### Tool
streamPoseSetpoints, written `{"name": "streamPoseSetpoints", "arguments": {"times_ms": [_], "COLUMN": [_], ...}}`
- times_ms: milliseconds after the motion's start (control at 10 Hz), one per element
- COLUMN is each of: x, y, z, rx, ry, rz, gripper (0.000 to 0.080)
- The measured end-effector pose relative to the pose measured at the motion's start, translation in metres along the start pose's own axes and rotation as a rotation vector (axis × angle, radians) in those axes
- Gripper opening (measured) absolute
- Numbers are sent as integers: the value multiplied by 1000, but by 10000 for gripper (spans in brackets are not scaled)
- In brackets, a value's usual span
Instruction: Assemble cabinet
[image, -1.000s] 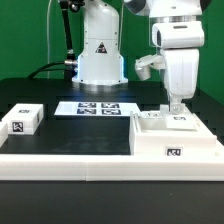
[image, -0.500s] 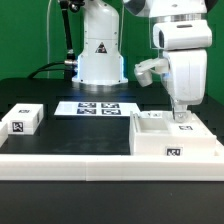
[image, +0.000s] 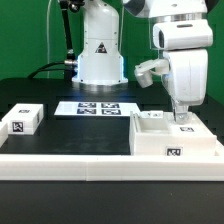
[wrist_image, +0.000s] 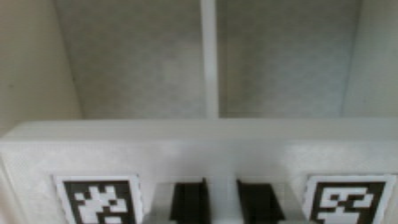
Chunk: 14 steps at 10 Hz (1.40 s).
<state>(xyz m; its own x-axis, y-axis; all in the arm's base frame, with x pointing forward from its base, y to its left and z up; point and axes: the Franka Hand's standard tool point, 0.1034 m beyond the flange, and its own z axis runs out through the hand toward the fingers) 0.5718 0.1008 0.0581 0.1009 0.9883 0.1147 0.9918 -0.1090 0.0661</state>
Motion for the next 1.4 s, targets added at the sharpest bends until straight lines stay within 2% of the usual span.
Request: {"name": "streamPoseSetpoints", "arguments": {"times_ms": [400,500,600,700,800,900,1000,1100,1200,1400], "x": [0,-1,-1,-1,-1,-1,-1,-1,-1,-1], "y": [0,0,0,-1,-1,-1,-1,-1,-1,-1], "z": [0,0,0,0,0,0,0,1,1,0], "rx": [0,1,2,2,2,2,2,2,2,2], "ry": [-1,-1,-1,-1,-1,-1,-1,-1,-1,-1], "rz": [5,5,5,5,6,6,6,6,6,6], "gripper": [72,134,134,320,456,456,650,752,785,797]}}
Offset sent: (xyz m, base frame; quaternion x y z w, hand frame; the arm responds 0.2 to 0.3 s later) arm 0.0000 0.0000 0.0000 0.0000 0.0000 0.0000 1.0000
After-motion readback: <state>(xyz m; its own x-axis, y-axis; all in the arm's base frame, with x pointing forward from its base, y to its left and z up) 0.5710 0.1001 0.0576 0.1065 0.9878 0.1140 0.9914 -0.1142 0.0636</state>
